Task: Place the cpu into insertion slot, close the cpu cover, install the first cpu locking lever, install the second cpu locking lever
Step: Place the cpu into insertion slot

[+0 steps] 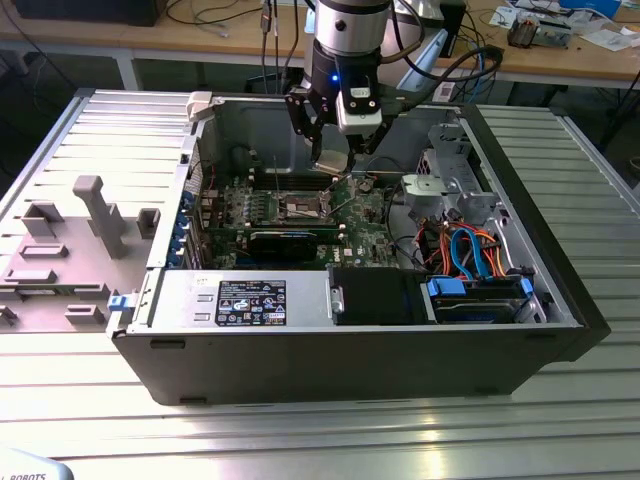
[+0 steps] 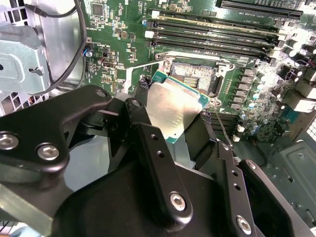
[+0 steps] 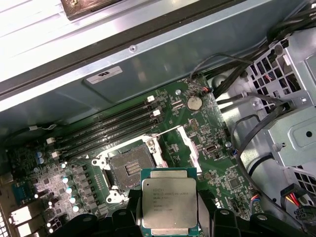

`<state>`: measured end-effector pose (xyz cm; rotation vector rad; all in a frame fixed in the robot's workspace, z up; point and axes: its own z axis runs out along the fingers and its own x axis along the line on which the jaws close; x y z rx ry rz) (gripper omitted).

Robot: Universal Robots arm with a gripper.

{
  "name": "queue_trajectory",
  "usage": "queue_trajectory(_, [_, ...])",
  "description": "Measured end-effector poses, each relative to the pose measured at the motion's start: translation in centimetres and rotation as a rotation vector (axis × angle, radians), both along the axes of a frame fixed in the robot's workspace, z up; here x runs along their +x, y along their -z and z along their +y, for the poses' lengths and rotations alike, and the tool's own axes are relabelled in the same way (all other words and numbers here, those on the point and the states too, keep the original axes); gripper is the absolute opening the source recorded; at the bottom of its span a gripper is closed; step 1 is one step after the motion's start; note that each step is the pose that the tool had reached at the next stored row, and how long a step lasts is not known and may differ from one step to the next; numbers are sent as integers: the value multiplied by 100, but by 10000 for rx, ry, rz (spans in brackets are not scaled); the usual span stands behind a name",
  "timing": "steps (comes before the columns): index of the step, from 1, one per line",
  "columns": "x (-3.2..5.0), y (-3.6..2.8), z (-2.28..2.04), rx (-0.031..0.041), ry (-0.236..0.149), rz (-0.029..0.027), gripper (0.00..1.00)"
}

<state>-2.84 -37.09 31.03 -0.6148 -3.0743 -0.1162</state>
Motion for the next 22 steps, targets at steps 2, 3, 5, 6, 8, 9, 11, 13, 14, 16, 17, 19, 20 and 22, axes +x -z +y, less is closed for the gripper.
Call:
queue_trajectory(2, [0, 1, 0, 0, 28, 0, 54])
queue_trajectory(3, [0, 1, 0, 0, 41, 0, 54])
queue_trajectory(5, [0, 1, 0, 0, 62, 0, 54])
queue_trajectory(6, [0, 1, 0, 0, 70, 1, 54])
queue_trajectory(8, [0, 2, 0, 0, 82, 0, 54])
queue_trajectory(9, [0, 2, 0, 0, 85, 0, 54])
queue_trajectory(11, [0, 2, 0, 0, 101, 0, 54])
queue_trajectory(13, [0, 2, 0, -1, 118, 1, 54])
queue_trajectory(14, [0, 3, 0, 0, 125, 0, 54])
queue_trajectory(16, [0, 3, 0, 0, 138, 0, 54])
queue_trajectory(17, [0, 3, 0, 0, 147, 0, 54])
queue_trajectory(19, [0, 4, 0, 0, 161, 0, 54])
queue_trajectory(20, [0, 4, 0, 0, 165, 1, 54])
queue_trajectory(22, [0, 4, 0, 0, 178, 0, 54])
